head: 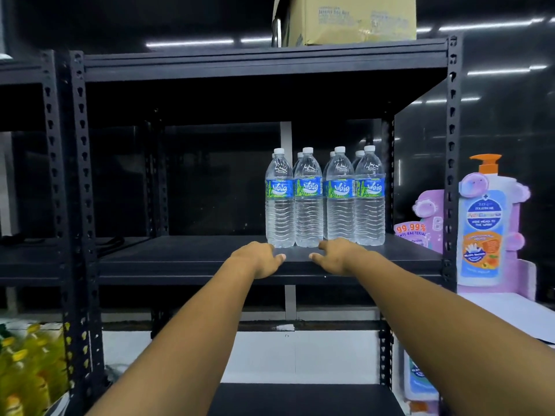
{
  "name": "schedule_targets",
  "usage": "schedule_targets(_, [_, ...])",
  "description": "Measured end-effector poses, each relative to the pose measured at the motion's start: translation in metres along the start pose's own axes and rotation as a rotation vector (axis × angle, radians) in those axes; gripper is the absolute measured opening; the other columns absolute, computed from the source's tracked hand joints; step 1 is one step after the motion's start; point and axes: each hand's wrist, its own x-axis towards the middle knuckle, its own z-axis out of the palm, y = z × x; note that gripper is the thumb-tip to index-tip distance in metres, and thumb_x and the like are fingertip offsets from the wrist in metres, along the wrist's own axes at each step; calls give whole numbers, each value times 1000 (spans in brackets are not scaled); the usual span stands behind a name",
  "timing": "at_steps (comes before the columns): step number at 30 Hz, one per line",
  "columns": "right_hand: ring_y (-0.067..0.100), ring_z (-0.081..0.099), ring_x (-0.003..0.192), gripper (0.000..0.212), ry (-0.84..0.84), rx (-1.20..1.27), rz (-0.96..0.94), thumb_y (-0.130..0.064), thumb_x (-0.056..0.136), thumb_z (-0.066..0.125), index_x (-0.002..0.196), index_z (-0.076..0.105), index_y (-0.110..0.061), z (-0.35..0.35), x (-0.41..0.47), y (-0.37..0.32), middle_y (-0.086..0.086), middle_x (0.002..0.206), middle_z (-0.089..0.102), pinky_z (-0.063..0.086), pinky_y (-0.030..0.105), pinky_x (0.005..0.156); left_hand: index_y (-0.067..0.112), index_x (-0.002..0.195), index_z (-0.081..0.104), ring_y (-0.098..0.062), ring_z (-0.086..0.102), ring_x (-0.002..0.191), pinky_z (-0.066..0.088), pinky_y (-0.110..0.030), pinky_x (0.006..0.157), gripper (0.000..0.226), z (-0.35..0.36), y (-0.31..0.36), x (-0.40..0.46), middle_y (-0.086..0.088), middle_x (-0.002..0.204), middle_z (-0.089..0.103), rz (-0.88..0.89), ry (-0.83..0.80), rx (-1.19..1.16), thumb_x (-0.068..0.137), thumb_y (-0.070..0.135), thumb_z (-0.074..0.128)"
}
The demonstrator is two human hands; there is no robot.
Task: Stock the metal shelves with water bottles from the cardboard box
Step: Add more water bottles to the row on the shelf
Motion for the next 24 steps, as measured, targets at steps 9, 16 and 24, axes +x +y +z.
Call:
schedule_targets(9, [33,44,128,63,-9,14,-27,-57,97,33,146,35,-18,1,-27,34,14,142,46,41,45,103,17,139,46,-28,50,122,44,-42,97,57,5,36,-22,-10,138,50,-14,-11,13,99,55,33])
schedule_targets(16, [32,49,122,59,-19,28,-49,-58,95,36,131,52,-14,4,-58,69,14,134,52,43,42,98,17,144,44,-29,45,130,40,-43,104,57,16,81,-61,-10,145,46,-9,-46,20,100,53,33])
schedule_targets(24, [34,47,123,60,-108,68,-54,-57,97,35,139,45,-16,34,-106,103,16,139,47,42,42,98,15,134,54,-29,53,120,45,-42,98,58,50,116,-93,-10,135,54,-35,-89,0,98,56,36])
